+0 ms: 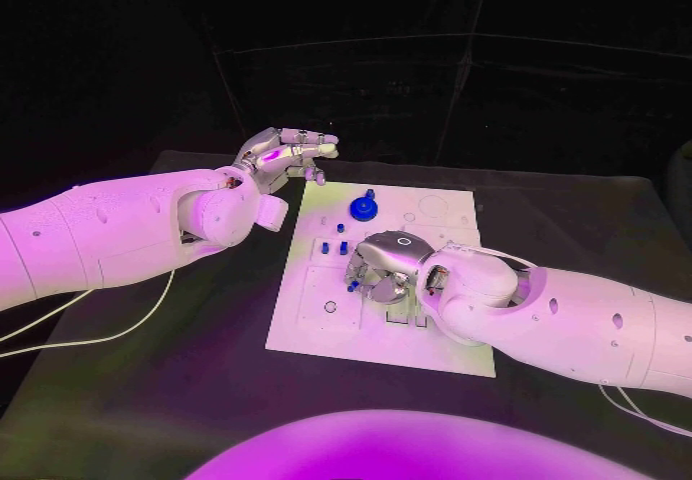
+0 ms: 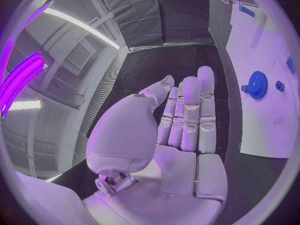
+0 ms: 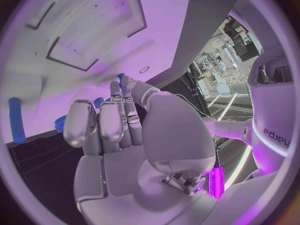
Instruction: Assemble the parts on the task board
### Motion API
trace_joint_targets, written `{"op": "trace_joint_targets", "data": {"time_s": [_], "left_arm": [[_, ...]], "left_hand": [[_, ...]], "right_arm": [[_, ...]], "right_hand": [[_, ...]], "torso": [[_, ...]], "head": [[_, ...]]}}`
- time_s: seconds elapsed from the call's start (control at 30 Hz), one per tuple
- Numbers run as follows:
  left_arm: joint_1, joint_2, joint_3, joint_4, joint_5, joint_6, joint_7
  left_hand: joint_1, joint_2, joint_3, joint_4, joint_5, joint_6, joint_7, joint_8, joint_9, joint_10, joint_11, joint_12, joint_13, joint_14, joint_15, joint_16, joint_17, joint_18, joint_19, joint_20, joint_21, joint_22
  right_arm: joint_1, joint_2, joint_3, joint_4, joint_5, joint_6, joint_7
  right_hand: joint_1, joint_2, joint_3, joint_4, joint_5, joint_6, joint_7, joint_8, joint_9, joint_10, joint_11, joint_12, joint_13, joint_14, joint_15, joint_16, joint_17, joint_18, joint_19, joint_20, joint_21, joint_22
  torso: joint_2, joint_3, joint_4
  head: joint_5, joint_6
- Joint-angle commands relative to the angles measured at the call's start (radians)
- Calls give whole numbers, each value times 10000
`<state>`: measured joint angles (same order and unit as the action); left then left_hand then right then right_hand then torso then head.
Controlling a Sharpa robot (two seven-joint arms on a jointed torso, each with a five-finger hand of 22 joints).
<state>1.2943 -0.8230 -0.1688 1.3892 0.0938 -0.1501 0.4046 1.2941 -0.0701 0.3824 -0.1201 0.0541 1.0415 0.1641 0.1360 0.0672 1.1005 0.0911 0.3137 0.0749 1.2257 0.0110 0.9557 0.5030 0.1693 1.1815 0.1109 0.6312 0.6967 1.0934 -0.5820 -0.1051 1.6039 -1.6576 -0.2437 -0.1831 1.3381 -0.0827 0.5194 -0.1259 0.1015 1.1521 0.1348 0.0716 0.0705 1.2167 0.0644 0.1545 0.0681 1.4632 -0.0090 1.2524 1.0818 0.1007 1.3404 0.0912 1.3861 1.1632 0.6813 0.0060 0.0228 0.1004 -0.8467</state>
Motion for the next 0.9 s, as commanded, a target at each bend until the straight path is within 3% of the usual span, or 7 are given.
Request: {"op": "trace_joint_targets", "data": {"time_s": [0.03,0.73,0.9], "left_arm": [[17,5,9,-3,26,174,55],[18,10,9,12,26,263,19],[19,5,9,13,26,277,8]], "left_hand": [[-32,79,-55,12,-28,-27,45,-15,-1,-69,34,39,-14,-62,4,-59,-9,127,-92,4,-69,-8],[-37,76,-69,13,-28,-33,45,-15,-1,-78,36,43,-16,-66,5,-58,-15,127,-92,6,-78,-15],[-37,76,-69,13,-28,-33,45,-15,-1,-78,36,43,-16,-66,5,-58,-15,127,-92,6,-78,-15]], "right_arm": [[10,4,1,18,-111,3,-14],[10,349,2,-113,-431,732,-368],[10,368,2,-135,-454,546,-360]], "right_hand": [[-125,-2,30,53,67,17,44,23,8,26,33,-58,-13,333,-57,23,-9,-164,51,12,40,-15],[-240,-71,-29,104,68,-35,64,-22,-6,-33,62,-114,-20,312,-33,-4,-77,-155,12,32,27,-56],[-380,-209,-33,163,97,-504,223,-116,-70,-541,225,-412,-63,271,96,-67,-211,-137,-83,117,-27,-172]], "torso": [[4,-1,3],[3,-2,11],[-5,-8,8]], "head": [[-16,-11],[-55,-70],[-62,-77]]}}
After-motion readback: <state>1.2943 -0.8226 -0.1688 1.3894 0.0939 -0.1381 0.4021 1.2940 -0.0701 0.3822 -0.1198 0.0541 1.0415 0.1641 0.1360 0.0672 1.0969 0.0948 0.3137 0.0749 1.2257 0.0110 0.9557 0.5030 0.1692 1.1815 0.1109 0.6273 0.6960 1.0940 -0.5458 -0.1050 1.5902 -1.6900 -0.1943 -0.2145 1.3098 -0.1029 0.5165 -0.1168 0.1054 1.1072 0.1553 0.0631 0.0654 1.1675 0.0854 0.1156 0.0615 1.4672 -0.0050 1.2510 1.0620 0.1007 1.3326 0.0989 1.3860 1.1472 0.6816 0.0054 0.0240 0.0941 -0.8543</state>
